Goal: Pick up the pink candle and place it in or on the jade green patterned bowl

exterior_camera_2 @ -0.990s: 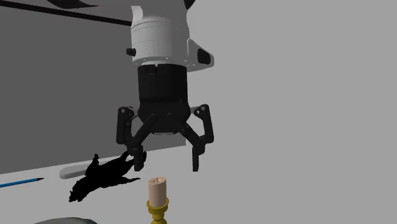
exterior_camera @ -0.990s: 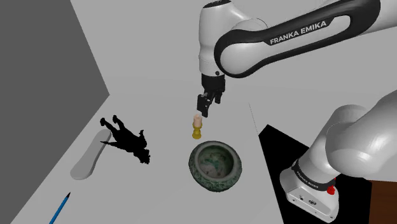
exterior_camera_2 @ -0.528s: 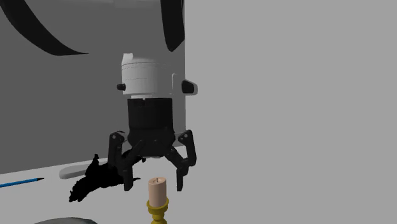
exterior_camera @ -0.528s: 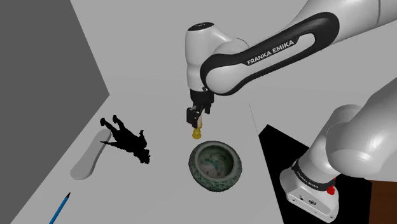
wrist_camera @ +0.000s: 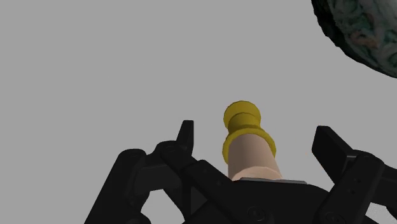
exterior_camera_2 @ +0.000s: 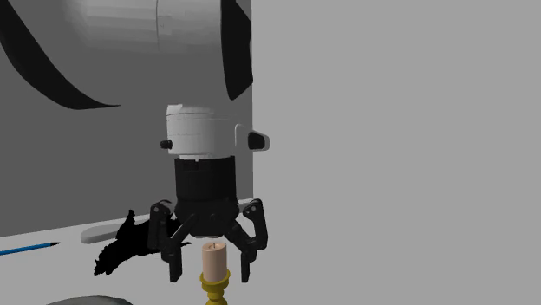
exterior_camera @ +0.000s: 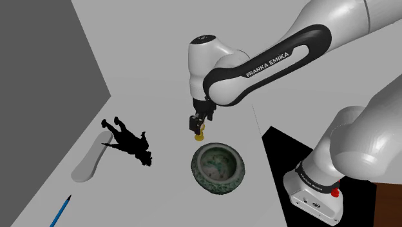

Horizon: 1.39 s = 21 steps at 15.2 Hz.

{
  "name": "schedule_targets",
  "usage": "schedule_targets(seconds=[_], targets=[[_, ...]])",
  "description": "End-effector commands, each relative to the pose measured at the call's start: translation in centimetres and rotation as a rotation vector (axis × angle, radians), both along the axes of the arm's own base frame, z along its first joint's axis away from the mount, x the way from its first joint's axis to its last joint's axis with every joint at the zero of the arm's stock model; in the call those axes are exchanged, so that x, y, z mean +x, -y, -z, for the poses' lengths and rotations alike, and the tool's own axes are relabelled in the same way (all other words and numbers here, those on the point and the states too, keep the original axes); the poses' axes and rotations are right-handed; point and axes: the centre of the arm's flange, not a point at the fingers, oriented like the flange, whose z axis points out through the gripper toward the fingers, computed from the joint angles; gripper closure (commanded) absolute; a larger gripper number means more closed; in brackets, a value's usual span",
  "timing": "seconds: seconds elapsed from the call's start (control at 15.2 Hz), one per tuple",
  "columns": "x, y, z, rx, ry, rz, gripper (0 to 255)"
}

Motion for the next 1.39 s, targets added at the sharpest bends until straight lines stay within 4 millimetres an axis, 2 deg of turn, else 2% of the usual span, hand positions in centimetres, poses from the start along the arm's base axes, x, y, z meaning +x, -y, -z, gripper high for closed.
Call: schedule_targets(seconds=[0.0,0.2,0.26,0.86,1.32], targets=[[0.0,0.0,0.0,0.0,0.0,0.0,0],[0.0,0.0,0.0,0.0,0.0,0.0,0],[0.0,0.0,0.0,0.0,0.0,0.0,255],[0.0,0.0,0.0,0.0,0.0,0.0,255],[0.0,0.0,-3.7,0.0,0.0,0.0,255]])
